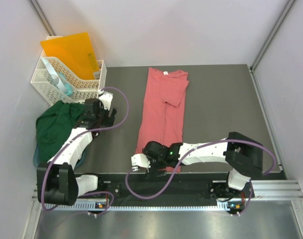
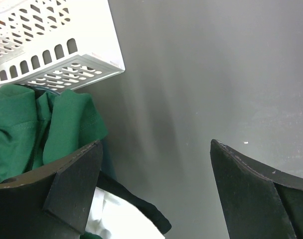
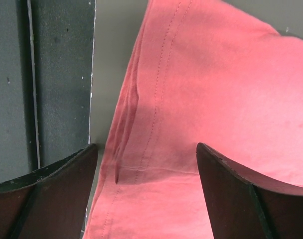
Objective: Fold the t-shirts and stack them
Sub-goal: Grab the bottom of the folded rectangular tshirt with right arm
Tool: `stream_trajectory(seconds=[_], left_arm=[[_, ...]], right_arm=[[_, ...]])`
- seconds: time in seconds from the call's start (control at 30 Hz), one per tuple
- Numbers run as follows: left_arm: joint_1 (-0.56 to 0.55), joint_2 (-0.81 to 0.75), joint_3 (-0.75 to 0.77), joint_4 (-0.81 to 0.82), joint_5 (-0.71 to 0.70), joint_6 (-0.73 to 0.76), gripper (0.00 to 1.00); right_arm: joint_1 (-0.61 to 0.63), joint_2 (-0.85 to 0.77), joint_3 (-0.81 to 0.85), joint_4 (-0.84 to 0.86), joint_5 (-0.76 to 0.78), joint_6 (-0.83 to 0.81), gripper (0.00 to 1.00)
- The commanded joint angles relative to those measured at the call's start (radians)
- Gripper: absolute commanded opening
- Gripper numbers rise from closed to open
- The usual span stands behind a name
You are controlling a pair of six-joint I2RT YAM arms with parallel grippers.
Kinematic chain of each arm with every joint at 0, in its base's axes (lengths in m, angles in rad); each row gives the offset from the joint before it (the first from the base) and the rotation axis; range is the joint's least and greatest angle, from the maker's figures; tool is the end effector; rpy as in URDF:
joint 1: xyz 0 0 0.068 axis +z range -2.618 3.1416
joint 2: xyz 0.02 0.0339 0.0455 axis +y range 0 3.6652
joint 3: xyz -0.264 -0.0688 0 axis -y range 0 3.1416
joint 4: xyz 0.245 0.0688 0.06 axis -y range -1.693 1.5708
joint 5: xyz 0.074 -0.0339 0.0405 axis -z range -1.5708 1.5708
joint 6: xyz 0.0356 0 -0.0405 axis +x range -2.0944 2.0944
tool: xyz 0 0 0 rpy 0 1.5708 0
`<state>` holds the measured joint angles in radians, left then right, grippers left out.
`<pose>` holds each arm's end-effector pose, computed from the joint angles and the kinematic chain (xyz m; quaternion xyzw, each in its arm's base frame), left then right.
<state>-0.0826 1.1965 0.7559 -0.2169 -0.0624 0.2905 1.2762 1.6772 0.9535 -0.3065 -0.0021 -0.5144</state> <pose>0.2567 -0.0190 0.2421 0.1529 0.8841 0.0736 0.4354 0.0951 0.3137 0.1648 -0.7522 0.6024 0.1002 0.2475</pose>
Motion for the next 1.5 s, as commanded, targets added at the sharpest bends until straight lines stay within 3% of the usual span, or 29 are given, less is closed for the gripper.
stream_trajectory(seconds=[0.0, 0.13, 0.23, 0.37, 0.63, 0.77, 1.0, 1.23, 1.47], left_arm=[[0.007, 0.012, 0.042, 0.067, 0.022, 0.001, 0.93], [0.010, 0.025, 0.045, 0.071, 0.026, 0.001, 0.93], [0.014, 0.031, 0.048, 0.076, 0.027, 0.007, 0.93], [0.021, 0.038, 0.056, 0.080, 0.033, 0.021, 0.93], [0.064, 0.066, 0.095, 0.082, 0.058, 0.038, 0.93], [0.073, 0.080, 0.112, 0.086, 0.088, 0.036, 0.93], [0.076, 0.089, 0.122, 0.086, 0.101, 0.050, 0.93], [0.076, 0.104, 0.134, 0.090, 0.119, 0.049, 0.93], [0.076, 0.101, 0.155, 0.077, 0.130, 0.033, 0.93]], right_arm=[[0.009, 0.007, -0.015, 0.049, -0.010, 0.020, 0.80], [0.008, 0.029, -0.019, 0.061, -0.009, 0.022, 0.77], [0.008, 0.039, -0.021, 0.066, -0.015, 0.030, 0.66], [0.008, 0.042, -0.032, 0.057, -0.025, 0.033, 0.42], [0.026, 0.029, -0.065, 0.015, -0.059, 0.019, 0.19], [0.029, 0.032, -0.050, -0.002, -0.050, -0.002, 0.01], [0.026, -0.029, 0.008, -0.130, -0.012, -0.134, 0.00], [-0.046, -0.068, 0.192, -0.374, 0.040, -0.289, 0.00], [-0.109, -0.057, 0.287, -0.430, 0.106, -0.369, 0.00]])
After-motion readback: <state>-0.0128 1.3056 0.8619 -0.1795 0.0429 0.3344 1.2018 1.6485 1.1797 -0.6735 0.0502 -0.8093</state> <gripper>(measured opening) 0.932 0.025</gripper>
